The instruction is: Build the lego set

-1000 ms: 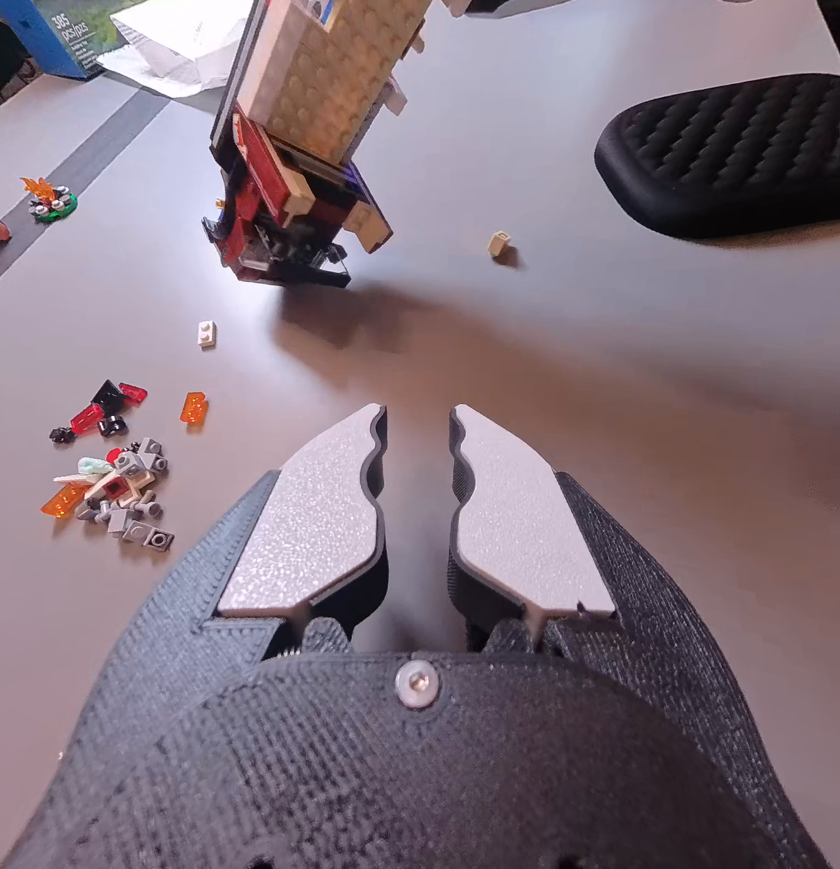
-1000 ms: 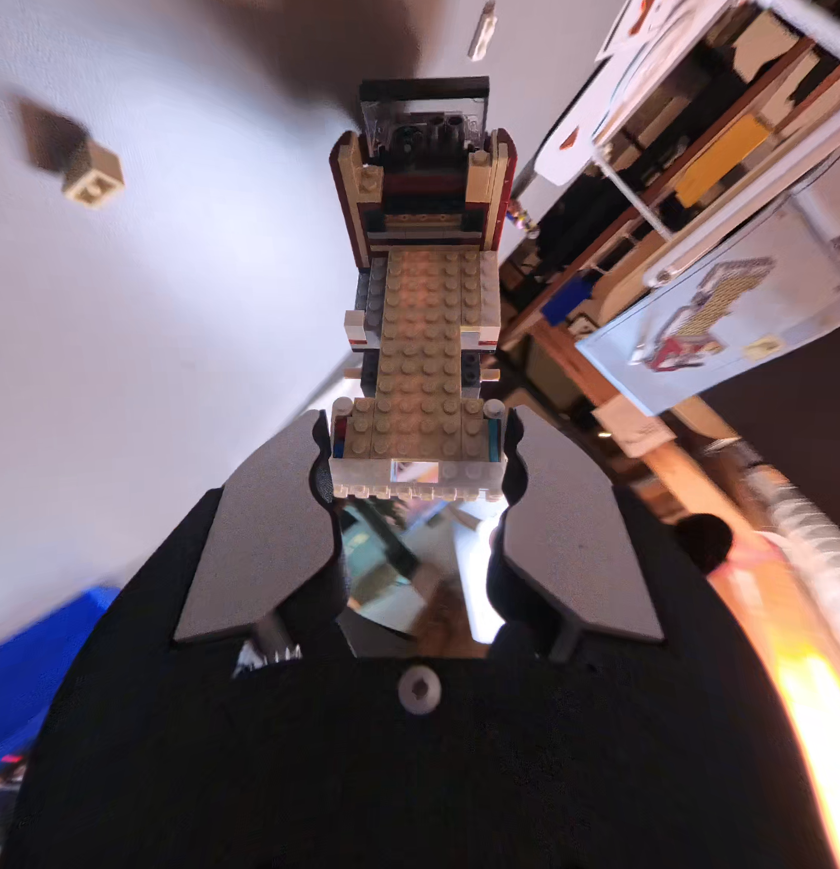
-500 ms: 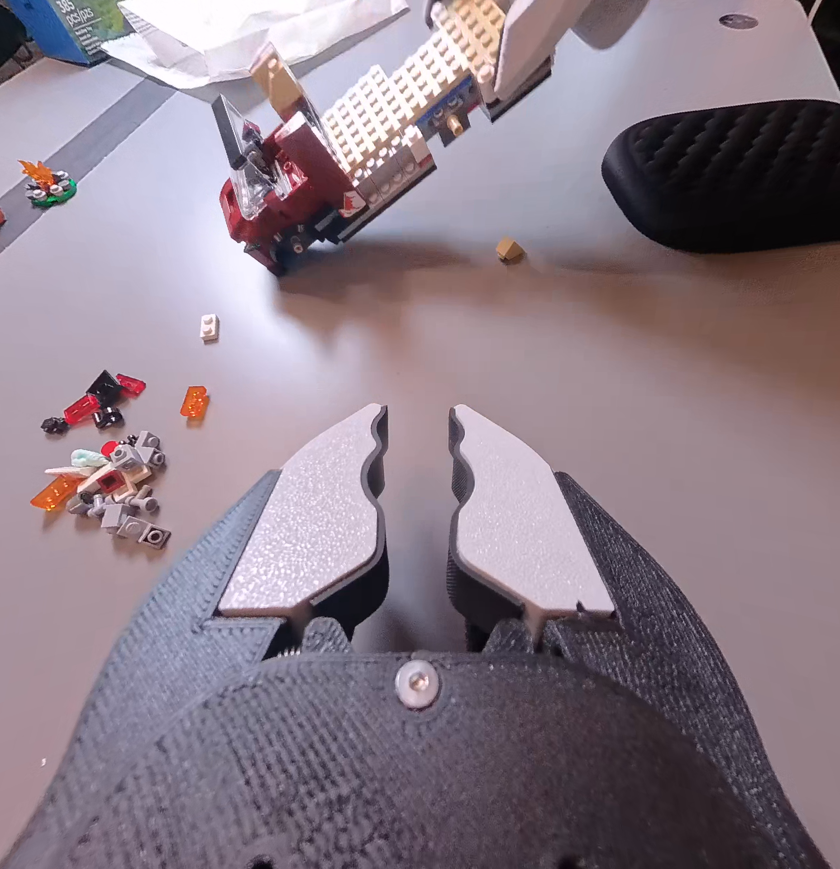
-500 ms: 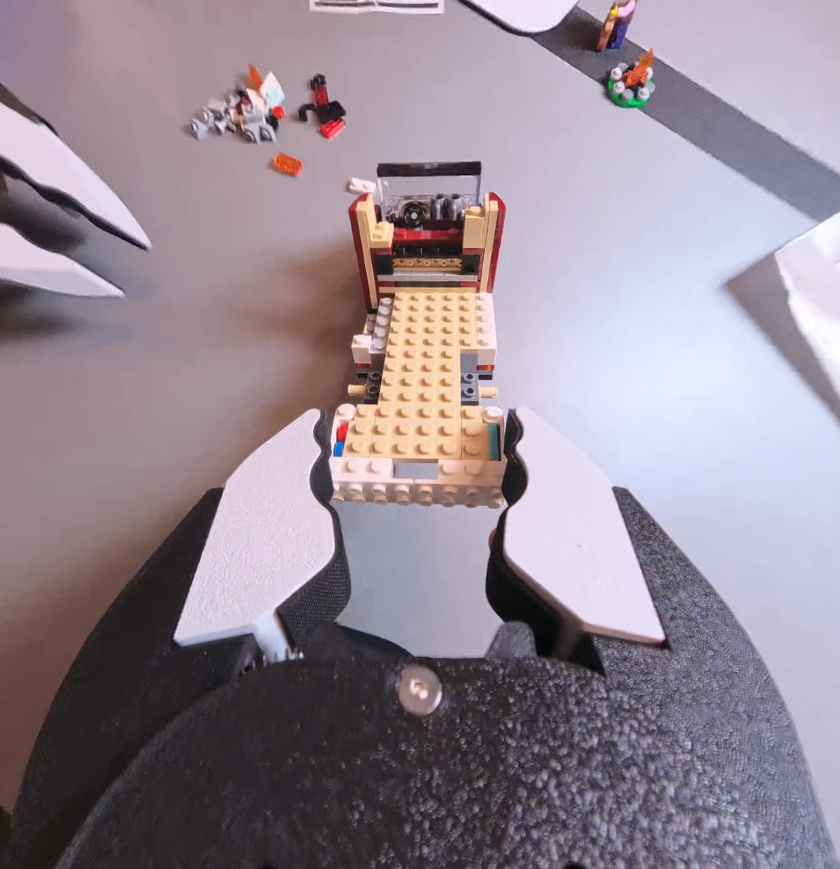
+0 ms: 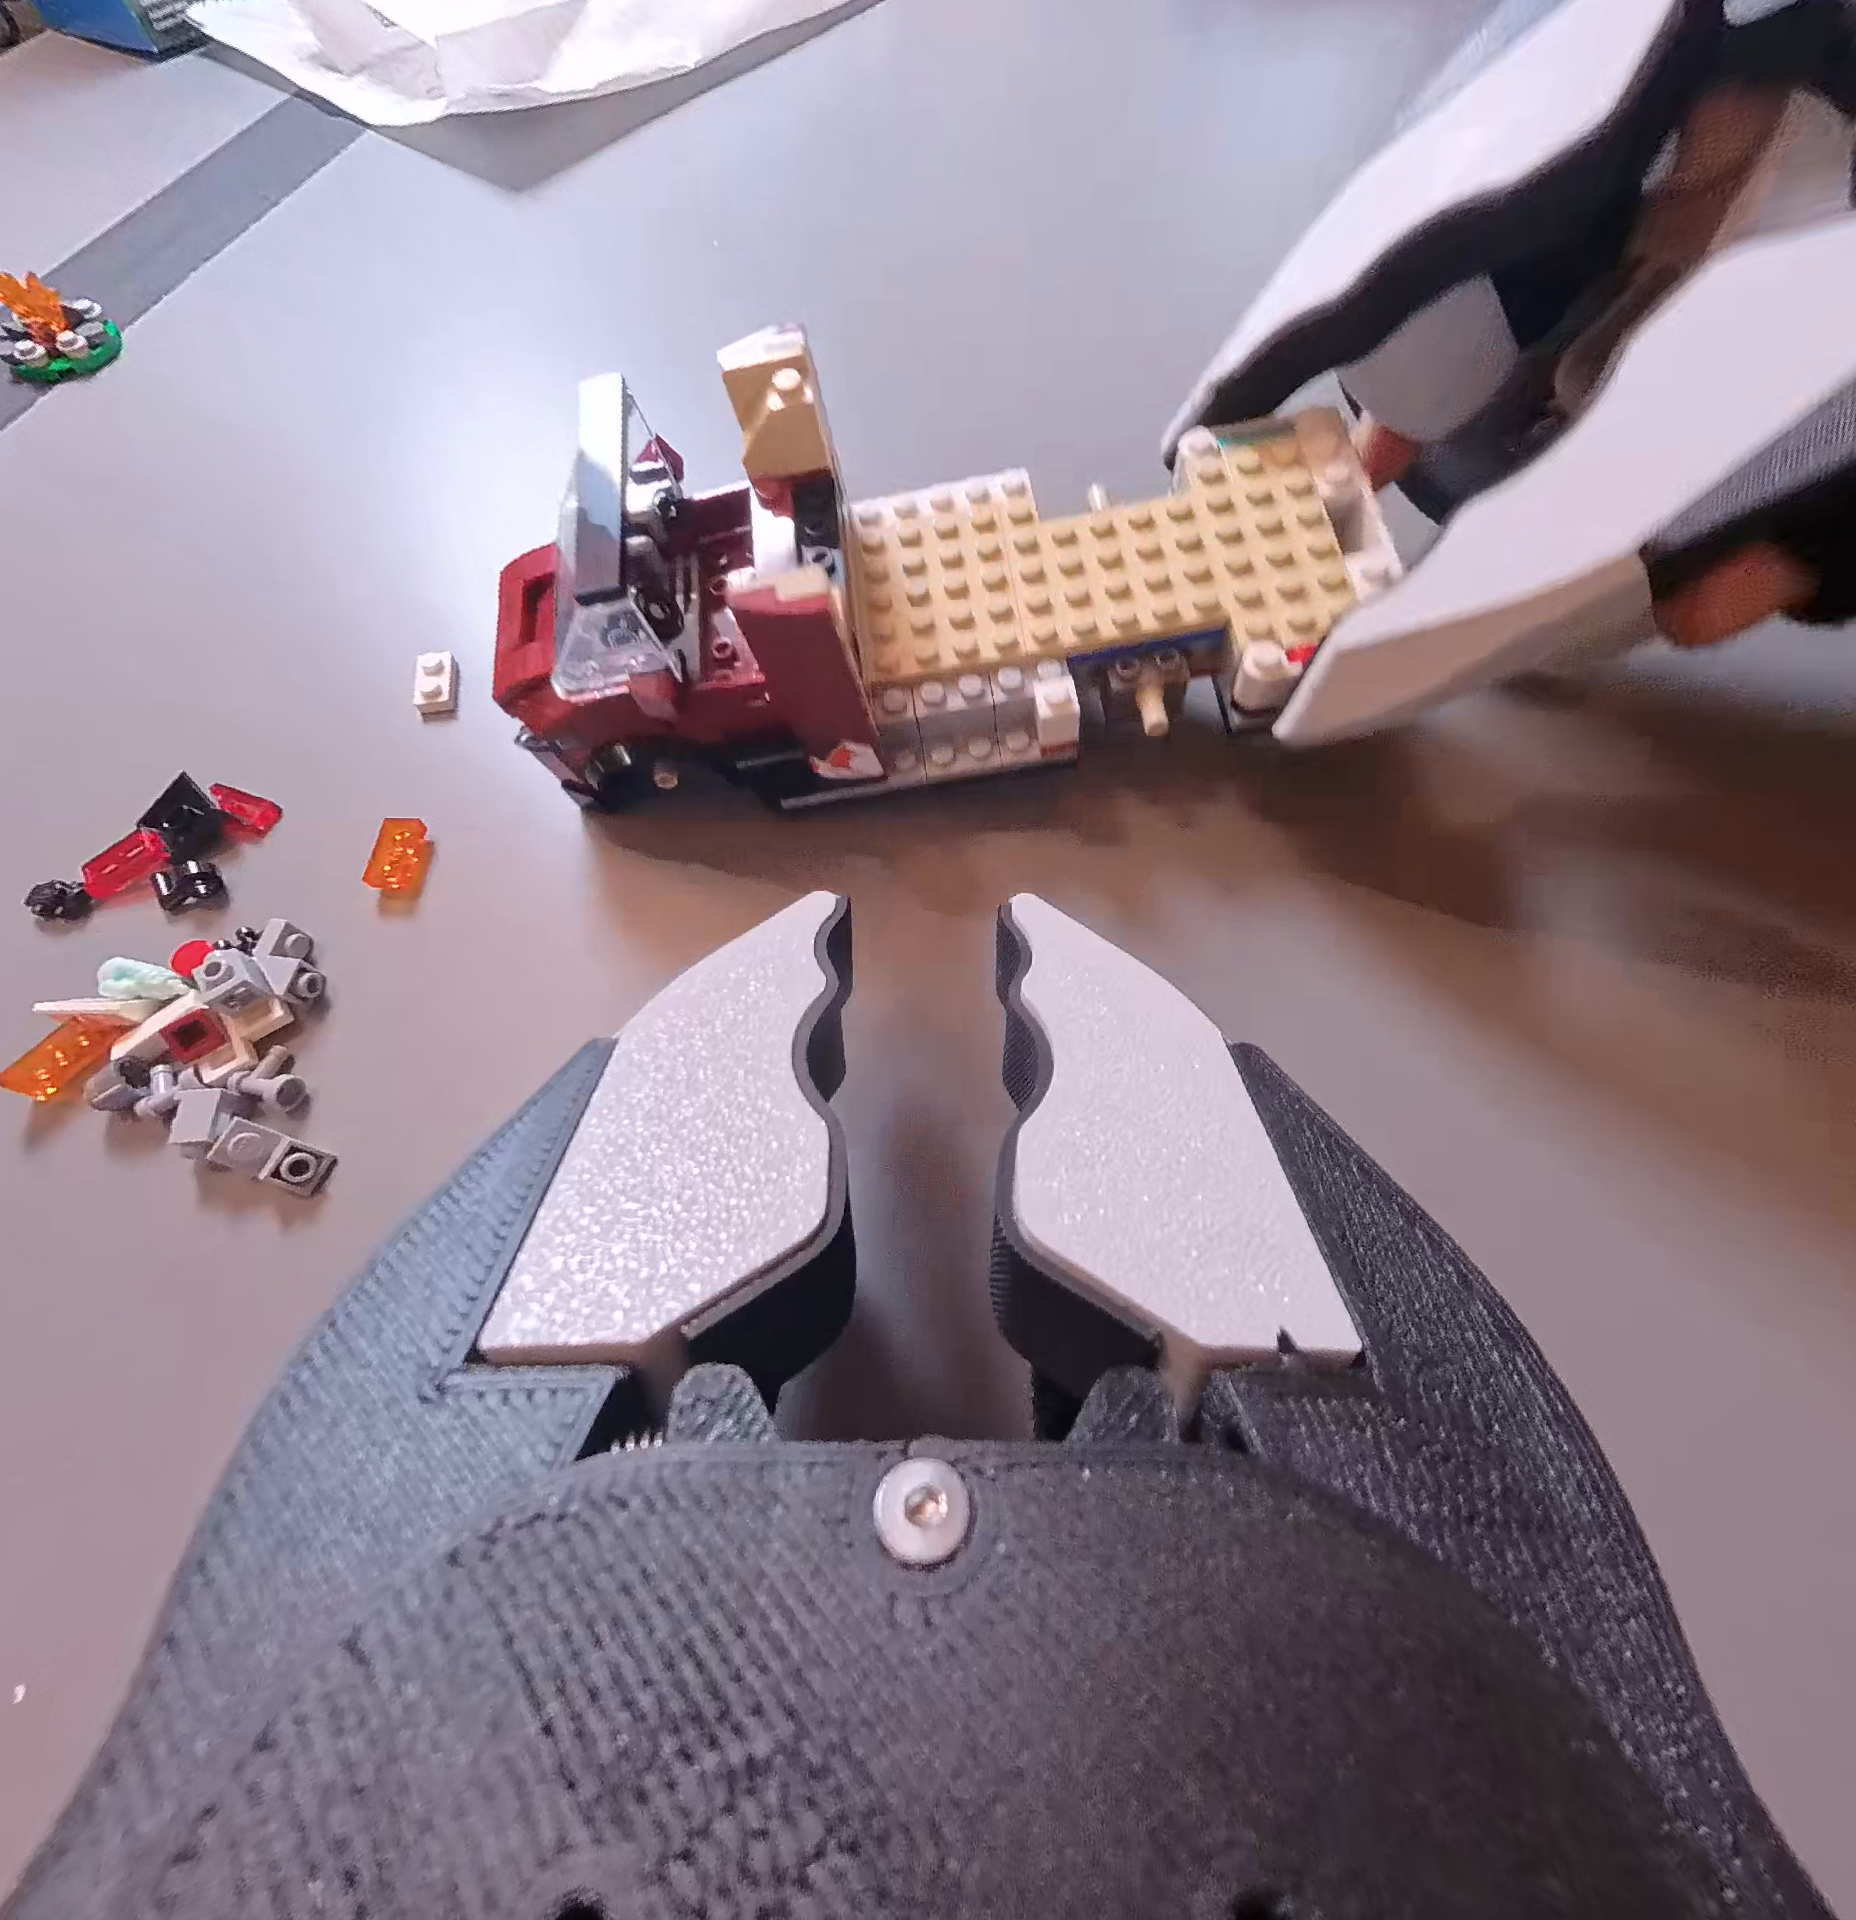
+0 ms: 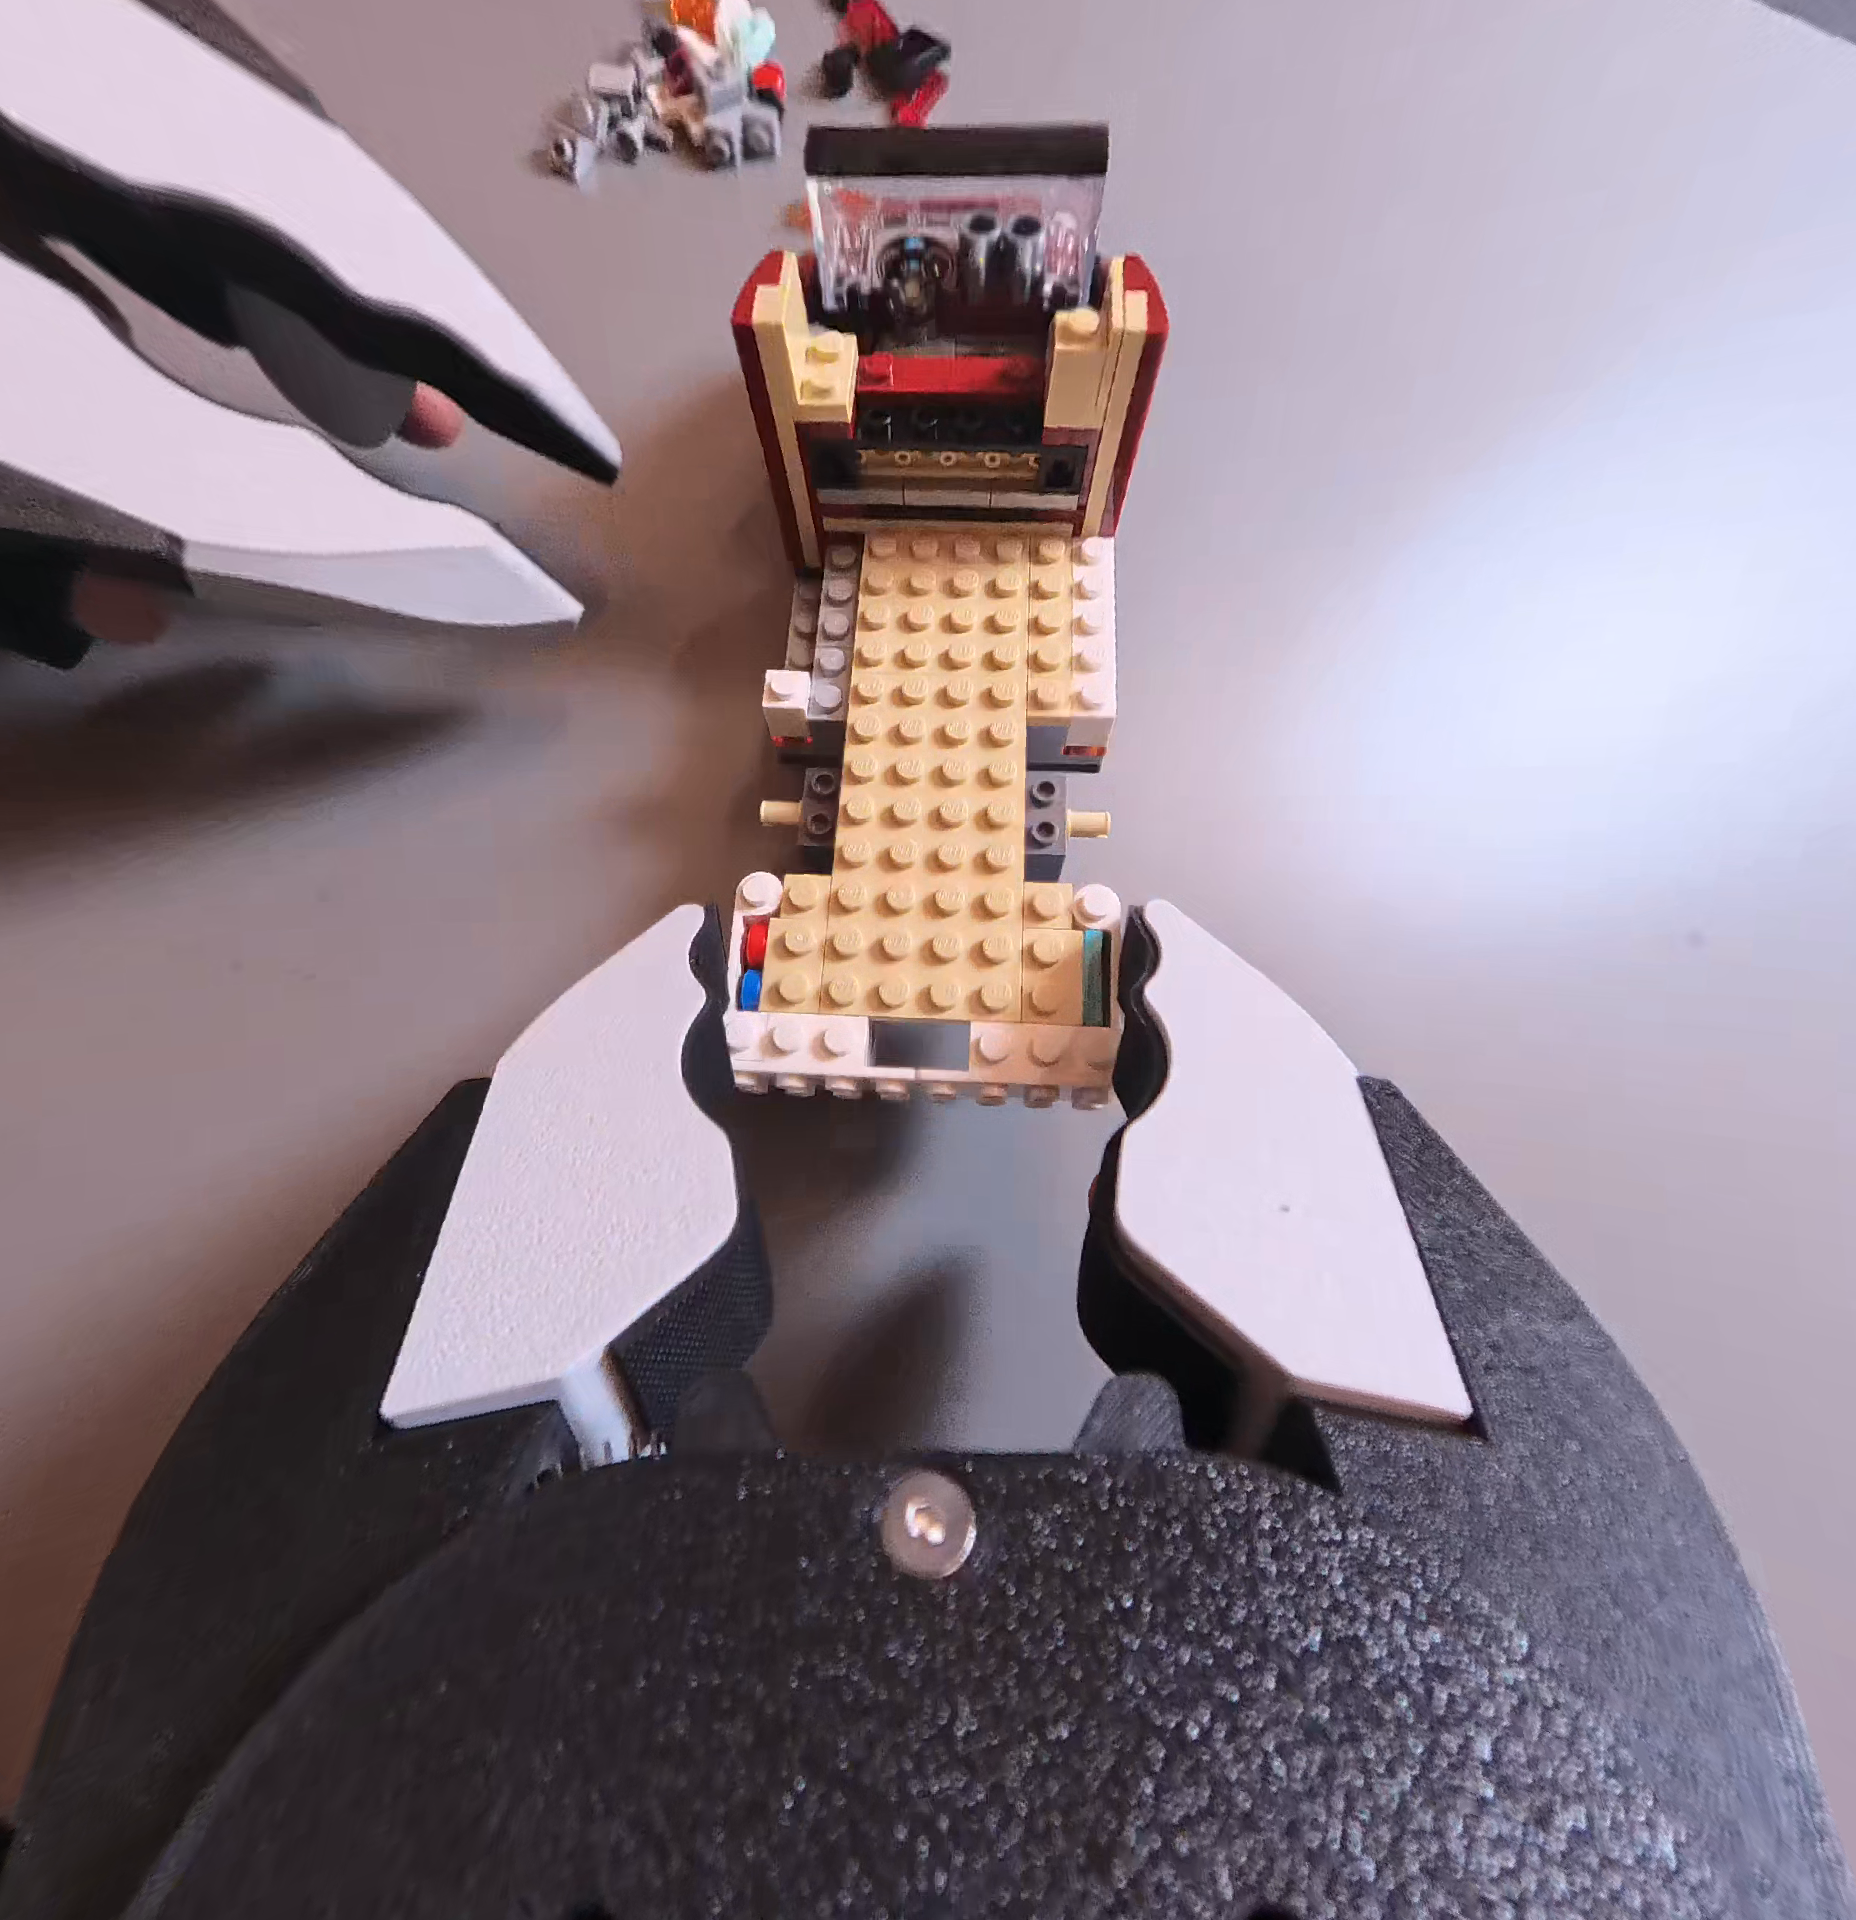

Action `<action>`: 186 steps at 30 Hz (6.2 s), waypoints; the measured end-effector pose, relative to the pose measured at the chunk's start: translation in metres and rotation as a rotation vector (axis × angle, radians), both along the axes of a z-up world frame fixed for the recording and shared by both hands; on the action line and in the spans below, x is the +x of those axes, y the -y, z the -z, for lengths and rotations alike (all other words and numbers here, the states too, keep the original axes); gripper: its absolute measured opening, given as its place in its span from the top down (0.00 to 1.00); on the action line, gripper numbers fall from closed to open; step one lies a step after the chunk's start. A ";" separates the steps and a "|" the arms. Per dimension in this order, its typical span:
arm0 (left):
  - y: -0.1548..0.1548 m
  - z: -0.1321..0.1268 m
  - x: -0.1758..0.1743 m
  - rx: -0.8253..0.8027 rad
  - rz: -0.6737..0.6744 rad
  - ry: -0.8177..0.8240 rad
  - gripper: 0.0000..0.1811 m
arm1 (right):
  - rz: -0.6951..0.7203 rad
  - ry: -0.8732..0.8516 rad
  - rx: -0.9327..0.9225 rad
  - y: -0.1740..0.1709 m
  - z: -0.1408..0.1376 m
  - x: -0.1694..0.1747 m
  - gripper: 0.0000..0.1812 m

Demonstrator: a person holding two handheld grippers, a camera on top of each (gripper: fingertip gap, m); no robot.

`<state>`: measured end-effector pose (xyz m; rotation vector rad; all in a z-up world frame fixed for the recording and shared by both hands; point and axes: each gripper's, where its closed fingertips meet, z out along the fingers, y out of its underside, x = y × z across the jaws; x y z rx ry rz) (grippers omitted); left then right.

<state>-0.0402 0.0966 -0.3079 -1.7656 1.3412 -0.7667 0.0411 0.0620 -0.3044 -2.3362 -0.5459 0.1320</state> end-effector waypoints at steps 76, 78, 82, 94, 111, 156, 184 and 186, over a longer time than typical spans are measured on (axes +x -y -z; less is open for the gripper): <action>0.083 -0.069 0.009 -0.140 0.546 0.264 0.95 | -0.949 -0.401 0.090 0.041 -0.075 -0.069 0.92; 0.084 -0.067 0.010 -0.123 0.581 0.231 0.95 | -1.010 -0.348 0.072 0.042 -0.078 -0.071 0.92; 0.086 -0.064 0.012 -0.077 0.635 0.155 0.95 | -1.106 -0.219 0.012 0.045 -0.072 -0.074 0.93; 0.086 -0.063 0.009 -0.124 0.760 0.097 0.95 | -1.211 -0.117 -0.009 0.048 -0.064 -0.072 0.94; 0.103 -0.065 0.004 -0.297 1.014 -0.030 0.96 | -1.485 0.115 0.110 0.063 -0.069 -0.078 0.95; 0.009 -0.017 0.014 0.019 0.296 -0.019 0.91 | -1.083 0.447 -0.069 -0.029 -0.022 -0.066 0.95; 0.010 -0.013 0.011 0.011 0.306 -0.004 0.91 | -1.085 0.375 -0.103 -0.026 -0.025 -0.066 0.90; 0.010 -0.013 0.011 0.008 0.307 -0.003 0.91 | -1.088 0.366 -0.098 -0.025 -0.027 -0.065 0.90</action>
